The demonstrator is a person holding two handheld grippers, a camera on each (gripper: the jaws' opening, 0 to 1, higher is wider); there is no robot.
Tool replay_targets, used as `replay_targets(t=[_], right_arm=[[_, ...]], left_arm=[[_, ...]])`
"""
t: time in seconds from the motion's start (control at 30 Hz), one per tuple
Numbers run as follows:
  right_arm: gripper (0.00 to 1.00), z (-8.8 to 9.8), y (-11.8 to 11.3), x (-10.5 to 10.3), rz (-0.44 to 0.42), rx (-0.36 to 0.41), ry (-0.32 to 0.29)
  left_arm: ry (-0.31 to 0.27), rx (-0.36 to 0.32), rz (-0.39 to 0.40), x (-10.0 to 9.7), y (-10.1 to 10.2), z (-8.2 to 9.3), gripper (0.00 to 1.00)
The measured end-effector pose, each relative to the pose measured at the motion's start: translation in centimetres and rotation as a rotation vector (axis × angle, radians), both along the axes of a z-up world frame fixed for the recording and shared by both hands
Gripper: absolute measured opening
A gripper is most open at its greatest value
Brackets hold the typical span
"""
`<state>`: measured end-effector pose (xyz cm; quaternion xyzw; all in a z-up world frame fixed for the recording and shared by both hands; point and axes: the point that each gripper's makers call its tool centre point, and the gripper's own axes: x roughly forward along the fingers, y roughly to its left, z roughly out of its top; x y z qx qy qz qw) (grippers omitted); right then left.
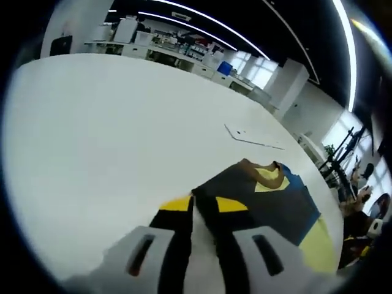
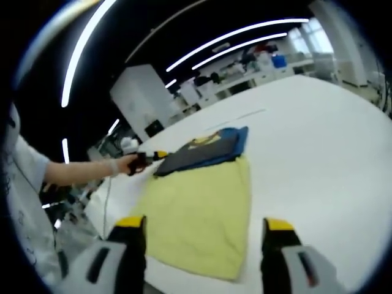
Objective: Fold the garment on the visible template until the final outline fits inside the template.
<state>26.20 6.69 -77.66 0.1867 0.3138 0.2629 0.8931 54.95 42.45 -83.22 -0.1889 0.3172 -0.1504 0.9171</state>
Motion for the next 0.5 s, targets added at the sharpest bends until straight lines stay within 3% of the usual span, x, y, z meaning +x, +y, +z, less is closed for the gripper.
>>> replay_targets(t=[0.07, 0.33, 0.5], right_arm=[[0.76, 0.0, -0.1, 0.0, -0.001, 0.0, 0.0], [0.76, -0.1, 0.1, 0.0, -0.001, -0.001, 0.006], [0.75, -0.2, 0.2, -0.1, 0.0, 0.001, 0.01]], left_arm=[[-0.001, -0.008, 0.014, 0.1, 0.1, 0.0, 0.0], [-0.01, -0.007, 0.036, 0.8, 0.5, 0.0, 0.0], [-0.017, 0.007, 0.002, 0.5, 1.2, -0.1, 0.0]])
